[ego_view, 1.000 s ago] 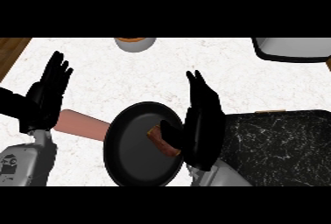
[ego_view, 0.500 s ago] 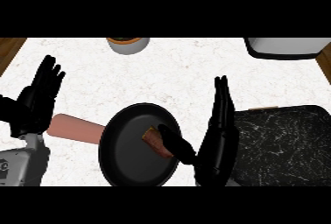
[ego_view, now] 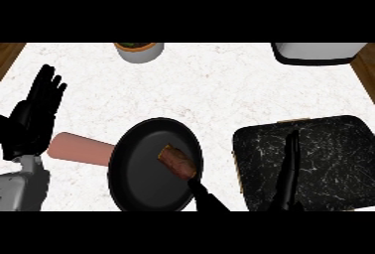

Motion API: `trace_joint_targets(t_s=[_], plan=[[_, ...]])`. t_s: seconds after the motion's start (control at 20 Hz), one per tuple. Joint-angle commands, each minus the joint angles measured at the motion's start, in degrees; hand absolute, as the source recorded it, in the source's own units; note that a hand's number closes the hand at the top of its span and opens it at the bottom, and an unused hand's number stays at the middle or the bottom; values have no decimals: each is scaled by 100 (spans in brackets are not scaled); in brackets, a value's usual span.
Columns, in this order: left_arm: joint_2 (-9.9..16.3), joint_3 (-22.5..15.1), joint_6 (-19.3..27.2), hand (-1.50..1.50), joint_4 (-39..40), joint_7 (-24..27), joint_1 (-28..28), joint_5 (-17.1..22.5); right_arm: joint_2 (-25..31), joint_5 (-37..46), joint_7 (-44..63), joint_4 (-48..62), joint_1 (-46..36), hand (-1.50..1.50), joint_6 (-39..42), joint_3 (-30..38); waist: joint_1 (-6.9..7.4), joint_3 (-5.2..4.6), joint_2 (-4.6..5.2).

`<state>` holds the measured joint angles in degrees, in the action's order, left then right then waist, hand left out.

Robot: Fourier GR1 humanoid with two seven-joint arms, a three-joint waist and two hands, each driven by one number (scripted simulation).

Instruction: Pick the sweet potato from the tray and place it in the pot

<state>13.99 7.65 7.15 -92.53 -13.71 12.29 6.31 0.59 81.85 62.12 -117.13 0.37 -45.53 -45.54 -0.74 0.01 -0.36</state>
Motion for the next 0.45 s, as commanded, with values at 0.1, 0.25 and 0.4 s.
trace_joint_targets(t_s=[0.1, 0.25, 0.4], plan=[[-134, -87, 59, 0, -86, 8, -127, -78, -37, 279, 231, -1212, 1197, -150, 181, -728, -33, -1, -3], [-122, 10, 66, 0, 140, 281, -40, -121, 200, -27, 105, -825, 1285, -150, -167, -786, -23, 0, 19], [-146, -58, -28, 0, -150, 119, -137, -15, 61, 177, 39, -827, 1399, -150, -169, -792, 3, 0, 9]])
